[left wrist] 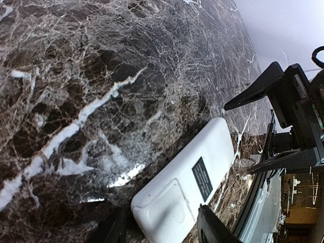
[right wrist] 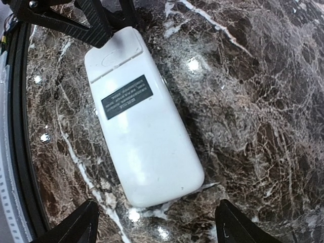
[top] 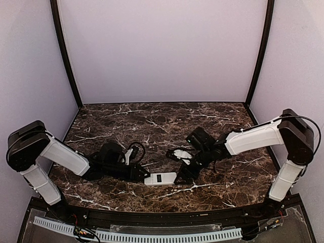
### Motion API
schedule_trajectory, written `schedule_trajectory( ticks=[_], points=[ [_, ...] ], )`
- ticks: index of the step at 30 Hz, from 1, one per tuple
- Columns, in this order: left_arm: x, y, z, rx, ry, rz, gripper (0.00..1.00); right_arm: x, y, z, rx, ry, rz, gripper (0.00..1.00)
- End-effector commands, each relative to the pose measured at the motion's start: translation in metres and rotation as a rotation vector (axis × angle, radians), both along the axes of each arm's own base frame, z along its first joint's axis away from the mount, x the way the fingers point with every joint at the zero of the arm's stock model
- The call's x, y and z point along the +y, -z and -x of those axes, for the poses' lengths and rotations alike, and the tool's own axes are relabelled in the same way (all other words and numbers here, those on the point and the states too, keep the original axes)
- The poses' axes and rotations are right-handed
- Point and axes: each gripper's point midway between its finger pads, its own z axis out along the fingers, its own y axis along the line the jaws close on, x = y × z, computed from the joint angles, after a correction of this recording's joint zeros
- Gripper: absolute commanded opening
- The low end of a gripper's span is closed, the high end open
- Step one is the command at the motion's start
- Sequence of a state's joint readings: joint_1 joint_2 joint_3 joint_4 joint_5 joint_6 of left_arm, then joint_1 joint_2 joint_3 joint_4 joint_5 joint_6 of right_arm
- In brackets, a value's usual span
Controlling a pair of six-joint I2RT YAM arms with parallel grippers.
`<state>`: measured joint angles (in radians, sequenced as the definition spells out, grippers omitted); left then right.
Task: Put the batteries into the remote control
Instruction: Pick up the battery cover from the remote control without the battery cover.
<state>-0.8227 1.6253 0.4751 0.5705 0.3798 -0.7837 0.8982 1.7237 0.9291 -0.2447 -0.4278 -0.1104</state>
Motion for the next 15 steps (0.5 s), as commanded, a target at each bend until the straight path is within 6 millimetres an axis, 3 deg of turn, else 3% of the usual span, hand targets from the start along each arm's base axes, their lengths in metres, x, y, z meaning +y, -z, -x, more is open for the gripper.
schedule_trajectory(
  ticks=[1,8,15],
  points=[
    [0.027,0.036,0.023,0.137,-0.013,-0.133,0.48,0.012,-0.002,-0.018,-0.224,-0.023,0.041,0.79],
    [0.034,0.043,0.035,0.175,0.000,-0.190,0.45,0.038,0.003,-0.025,-0.304,-0.107,0.015,0.78],
    [0.024,0.051,0.043,0.224,0.004,-0.170,0.42,0.050,0.015,-0.018,-0.282,-0.175,-0.005,0.77]
  ],
)
